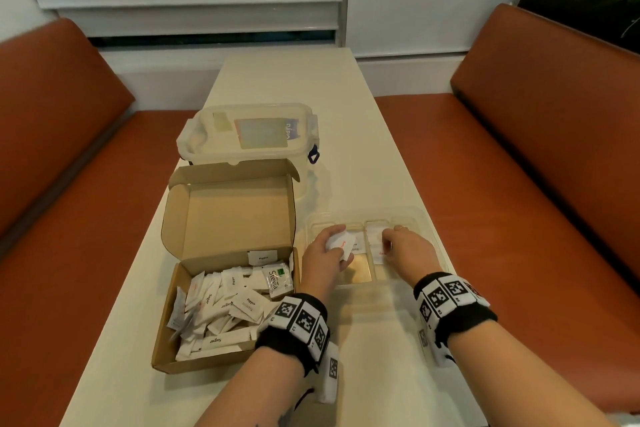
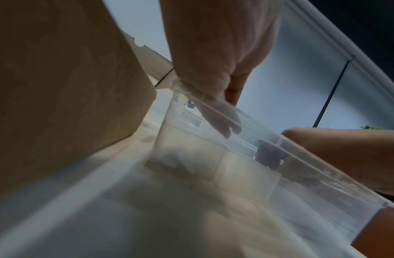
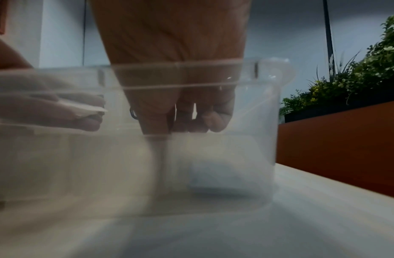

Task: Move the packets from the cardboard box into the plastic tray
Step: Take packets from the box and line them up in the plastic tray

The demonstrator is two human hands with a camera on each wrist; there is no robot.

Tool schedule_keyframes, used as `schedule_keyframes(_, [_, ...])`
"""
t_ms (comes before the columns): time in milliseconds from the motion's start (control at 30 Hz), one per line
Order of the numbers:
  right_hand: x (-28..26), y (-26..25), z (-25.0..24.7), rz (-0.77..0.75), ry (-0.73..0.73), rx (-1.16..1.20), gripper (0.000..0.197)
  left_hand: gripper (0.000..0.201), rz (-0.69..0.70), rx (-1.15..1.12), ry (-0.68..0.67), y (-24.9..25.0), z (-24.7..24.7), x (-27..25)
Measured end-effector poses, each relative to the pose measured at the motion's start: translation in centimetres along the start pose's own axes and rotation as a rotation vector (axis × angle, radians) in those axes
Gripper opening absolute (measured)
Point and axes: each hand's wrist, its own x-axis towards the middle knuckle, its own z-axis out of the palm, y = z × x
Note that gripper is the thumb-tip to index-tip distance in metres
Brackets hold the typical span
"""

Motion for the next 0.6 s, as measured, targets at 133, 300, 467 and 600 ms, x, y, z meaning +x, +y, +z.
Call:
schedule_keyframes(133, [-0.3, -0.5, -0.7, 0.017, 0.037, 0.162, 0.008, 0.050, -0.001, 0.041, -0.030, 0.1, -0.1, 0.0])
schedule_keyframes(300, [-1.3, -2.6, -1.9, 0.045, 0.050, 0.629, 0.033, 0.046, 0.023, -0.045, -0.071, 0.2, 0.0, -0.2])
schedule_keyframes(467, [-1.2, -3.9, -2.3, 0.111, 0.005, 0.942, 0.010, 0.044, 0.013, -0.100, -0.118, 0.3, -0.2, -0.1])
schedule_keyframes(600, [-1.1, -3.9, -2.6, 0.138, 0.017, 1.039, 0.014, 0.033, -0.027, -0.163, -0.127, 0.3, -0.3, 0.0])
